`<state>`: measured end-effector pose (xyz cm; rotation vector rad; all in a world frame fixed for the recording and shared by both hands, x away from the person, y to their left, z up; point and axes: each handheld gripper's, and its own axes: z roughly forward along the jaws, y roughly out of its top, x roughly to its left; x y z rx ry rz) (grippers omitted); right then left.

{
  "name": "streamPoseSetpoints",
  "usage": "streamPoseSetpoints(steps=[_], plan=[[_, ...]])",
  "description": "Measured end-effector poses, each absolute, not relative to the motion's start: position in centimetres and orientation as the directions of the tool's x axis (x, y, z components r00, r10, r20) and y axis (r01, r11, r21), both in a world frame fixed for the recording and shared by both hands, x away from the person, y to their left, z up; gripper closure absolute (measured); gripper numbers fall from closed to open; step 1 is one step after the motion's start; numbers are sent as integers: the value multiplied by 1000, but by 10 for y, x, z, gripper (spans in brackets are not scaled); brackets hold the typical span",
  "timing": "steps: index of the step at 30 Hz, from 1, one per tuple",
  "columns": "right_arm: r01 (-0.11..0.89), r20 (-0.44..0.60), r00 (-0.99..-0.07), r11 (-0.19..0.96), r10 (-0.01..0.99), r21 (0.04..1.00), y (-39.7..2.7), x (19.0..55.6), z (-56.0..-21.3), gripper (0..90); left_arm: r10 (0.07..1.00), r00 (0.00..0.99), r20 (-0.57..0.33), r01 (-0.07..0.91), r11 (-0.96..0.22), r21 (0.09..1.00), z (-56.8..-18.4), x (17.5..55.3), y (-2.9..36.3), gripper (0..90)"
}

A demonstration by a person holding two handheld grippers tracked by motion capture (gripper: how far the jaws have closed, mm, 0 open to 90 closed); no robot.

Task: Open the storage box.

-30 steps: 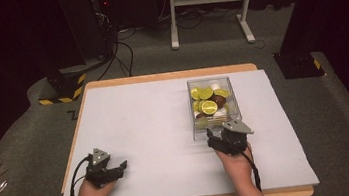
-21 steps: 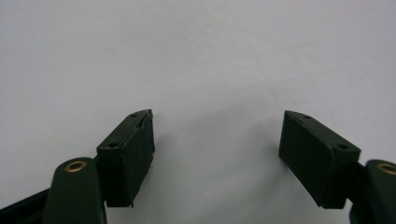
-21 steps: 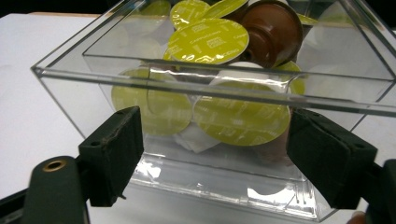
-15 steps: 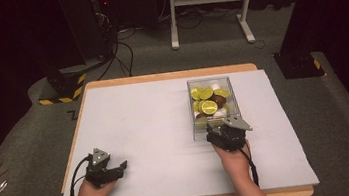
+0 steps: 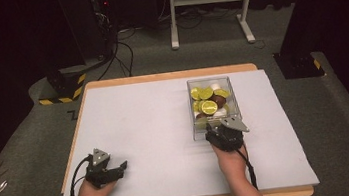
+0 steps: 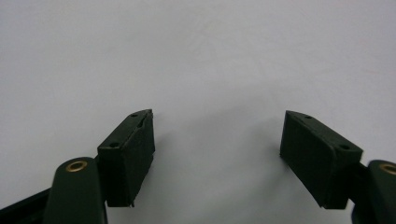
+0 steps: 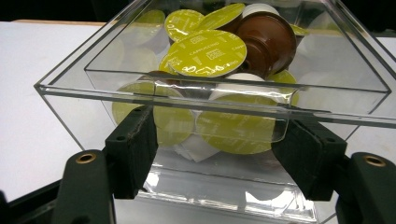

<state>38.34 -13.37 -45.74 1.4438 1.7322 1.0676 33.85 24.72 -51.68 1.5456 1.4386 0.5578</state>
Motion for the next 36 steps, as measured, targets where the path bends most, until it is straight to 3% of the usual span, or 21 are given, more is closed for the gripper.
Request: streamPoseSetpoints(steps=[17, 36], plan=[[455, 13, -145, 55, 989, 889, -127, 382, -458, 323, 943, 214, -256, 527, 109, 843, -517, 338, 247, 263], [456, 12, -153, 60, 988, 888, -127, 374, -458, 325, 943, 214, -254, 526, 108, 844, -517, 338, 247, 263]])
